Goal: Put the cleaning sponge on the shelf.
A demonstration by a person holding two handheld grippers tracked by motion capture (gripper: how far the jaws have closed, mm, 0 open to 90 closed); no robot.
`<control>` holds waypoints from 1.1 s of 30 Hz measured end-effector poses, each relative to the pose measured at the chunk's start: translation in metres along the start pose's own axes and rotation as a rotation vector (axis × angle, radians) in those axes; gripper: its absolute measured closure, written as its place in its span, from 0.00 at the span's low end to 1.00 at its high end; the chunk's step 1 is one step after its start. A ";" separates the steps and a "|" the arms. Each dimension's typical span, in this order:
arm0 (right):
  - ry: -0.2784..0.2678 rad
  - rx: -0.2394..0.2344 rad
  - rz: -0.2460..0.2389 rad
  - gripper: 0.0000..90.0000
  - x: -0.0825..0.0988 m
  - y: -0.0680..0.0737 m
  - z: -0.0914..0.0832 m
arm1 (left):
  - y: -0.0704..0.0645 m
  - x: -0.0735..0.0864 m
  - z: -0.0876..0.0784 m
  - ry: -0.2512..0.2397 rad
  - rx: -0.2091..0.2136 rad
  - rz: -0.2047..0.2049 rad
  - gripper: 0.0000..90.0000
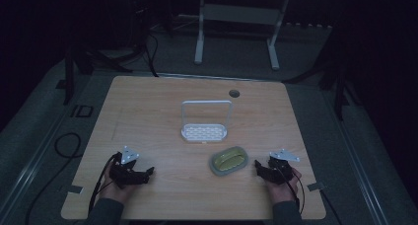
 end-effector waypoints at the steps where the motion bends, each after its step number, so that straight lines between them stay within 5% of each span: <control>1: 0.000 -0.009 0.001 0.44 0.000 0.001 -0.001 | 0.000 0.000 0.000 0.001 0.000 0.000 0.13; 10: -0.057 -0.050 -0.024 0.59 -0.015 0.012 -0.018 | 0.000 0.000 0.000 0.001 -0.001 0.000 0.13; 18: -0.105 -0.134 -0.073 0.99 -0.035 0.026 -0.023 | 0.000 0.000 0.000 0.002 -0.002 -0.001 0.12; 33: -0.090 -0.200 -0.144 1.00 -0.064 0.056 -0.003 | 0.000 0.000 0.000 0.003 -0.005 -0.002 0.12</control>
Point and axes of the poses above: each handheld gripper's, and its own axes: z roughly forward along the jaws, x roughly out of its underside, y roughly to its left, the point moved 9 cm from there along z, roughly forward along the jaws, and after that the axes turned 5 degrees about z, right-handed, at the moved point
